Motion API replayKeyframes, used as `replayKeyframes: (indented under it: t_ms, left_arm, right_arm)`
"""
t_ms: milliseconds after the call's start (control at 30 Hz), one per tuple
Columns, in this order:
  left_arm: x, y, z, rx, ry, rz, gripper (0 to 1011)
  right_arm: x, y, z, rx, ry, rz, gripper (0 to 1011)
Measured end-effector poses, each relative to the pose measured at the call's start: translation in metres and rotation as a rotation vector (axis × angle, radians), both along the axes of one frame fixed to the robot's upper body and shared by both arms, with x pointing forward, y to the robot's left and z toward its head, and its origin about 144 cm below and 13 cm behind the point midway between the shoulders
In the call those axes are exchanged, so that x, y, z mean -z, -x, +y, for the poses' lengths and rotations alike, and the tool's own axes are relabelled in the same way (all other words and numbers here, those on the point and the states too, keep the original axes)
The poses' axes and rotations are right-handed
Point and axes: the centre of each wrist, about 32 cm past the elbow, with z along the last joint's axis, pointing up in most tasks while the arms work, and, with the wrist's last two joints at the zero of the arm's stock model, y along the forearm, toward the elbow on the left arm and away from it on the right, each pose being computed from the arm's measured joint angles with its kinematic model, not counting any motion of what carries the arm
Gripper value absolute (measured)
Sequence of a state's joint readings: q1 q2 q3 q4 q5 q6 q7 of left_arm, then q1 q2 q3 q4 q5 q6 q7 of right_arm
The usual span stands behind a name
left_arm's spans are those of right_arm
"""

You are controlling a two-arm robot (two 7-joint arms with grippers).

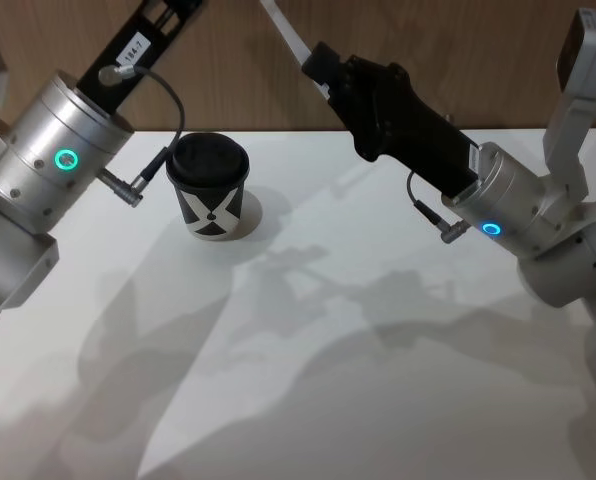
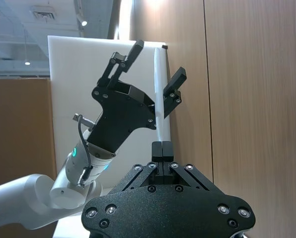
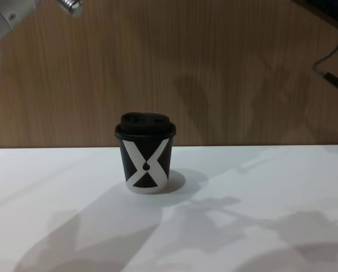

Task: Pick up the straw with one hand, pass it to the other hand, and insert it into the cup.

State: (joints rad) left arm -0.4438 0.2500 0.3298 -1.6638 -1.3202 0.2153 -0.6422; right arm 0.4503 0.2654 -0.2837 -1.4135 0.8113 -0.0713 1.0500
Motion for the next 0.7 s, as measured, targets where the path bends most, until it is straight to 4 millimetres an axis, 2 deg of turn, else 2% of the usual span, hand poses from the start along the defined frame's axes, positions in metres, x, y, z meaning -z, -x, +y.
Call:
replayKeyframes:
  t_ms: [200, 233, 300, 500, 600, 700]
  left_arm:
    - [-0.0012, -0.0002, -0.0016, -0.007, -0.011, -0.006, 499]
    - [-0.0014, -0.0003, -0.0017, -0.008, -0.012, -0.007, 499]
    - [-0.0015, -0.0003, -0.0022, -0.011, -0.013, -0.008, 386]
    - [-0.0016, -0.0002, -0.0026, -0.019, -0.011, -0.009, 234]
    - [-0.0017, 0.0000, -0.0025, -0.025, -0.009, -0.007, 116]
    - [-0.0016, 0.0004, -0.0024, -0.030, -0.007, -0.005, 86]
  right_arm:
    - [0.0000, 0.0000, 0.0000, 0.000, 0.000, 0.000, 0]
    - [0.0000, 0.0000, 0.0000, 0.000, 0.000, 0.000, 0]
    - [0.0000, 0.0000, 0.0000, 0.000, 0.000, 0.000, 0]
    - [0.0000, 0.0000, 0.0000, 0.000, 0.000, 0.000, 0]
    - [0.0000, 0.0000, 0.0000, 0.000, 0.000, 0.000, 1]
    - [0.0000, 0.0000, 0.0001, 0.000, 0.000, 0.000, 0]
